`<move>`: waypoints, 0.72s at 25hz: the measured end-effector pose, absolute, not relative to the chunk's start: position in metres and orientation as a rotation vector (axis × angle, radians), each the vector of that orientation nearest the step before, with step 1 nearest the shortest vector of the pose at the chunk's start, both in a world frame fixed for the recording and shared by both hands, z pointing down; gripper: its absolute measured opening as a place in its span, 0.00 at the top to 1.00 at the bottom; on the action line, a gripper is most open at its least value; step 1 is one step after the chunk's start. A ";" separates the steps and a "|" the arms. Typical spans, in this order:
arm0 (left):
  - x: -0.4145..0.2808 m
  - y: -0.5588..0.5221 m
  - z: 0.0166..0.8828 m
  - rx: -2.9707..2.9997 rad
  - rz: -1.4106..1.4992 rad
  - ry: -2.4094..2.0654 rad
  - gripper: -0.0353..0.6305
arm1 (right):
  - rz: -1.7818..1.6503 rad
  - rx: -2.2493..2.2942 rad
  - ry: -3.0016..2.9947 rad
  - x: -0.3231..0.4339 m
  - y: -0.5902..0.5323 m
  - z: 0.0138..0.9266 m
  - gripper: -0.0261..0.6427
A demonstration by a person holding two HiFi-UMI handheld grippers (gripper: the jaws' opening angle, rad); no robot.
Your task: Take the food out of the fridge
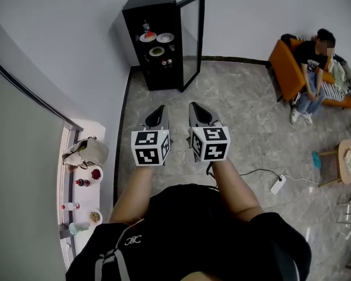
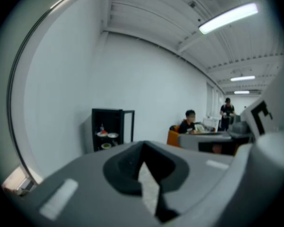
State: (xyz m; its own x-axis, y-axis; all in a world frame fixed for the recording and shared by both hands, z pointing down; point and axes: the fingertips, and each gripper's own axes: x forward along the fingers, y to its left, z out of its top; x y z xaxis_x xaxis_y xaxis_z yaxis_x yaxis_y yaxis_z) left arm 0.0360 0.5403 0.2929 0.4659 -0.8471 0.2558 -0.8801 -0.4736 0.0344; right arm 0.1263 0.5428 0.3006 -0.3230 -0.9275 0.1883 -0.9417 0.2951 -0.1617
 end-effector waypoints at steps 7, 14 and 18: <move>0.060 0.531 0.302 2.515 0.295 -1.476 0.95 | 0.364 1.758 -2.480 0.142 0.537 0.309 0.97; 0.053 0.511 0.313 2.490 0.298 -1.485 0.95 | 0.362 1.747 -2.464 0.142 0.517 0.320 0.97; 0.049 0.483 0.317 2.487 0.279 -1.484 0.95 | 0.312 1.748 -2.444 0.141 0.489 0.323 0.97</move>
State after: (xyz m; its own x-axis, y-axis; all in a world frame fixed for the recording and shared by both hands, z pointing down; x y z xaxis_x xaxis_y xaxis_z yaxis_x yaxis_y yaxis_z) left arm 0.0492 0.4826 0.3167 0.4686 -0.8383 0.2787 -0.8823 -0.4600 0.1000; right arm 0.1415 0.4888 0.3229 -0.3253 -0.9205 0.2165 -0.9454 0.3114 -0.0967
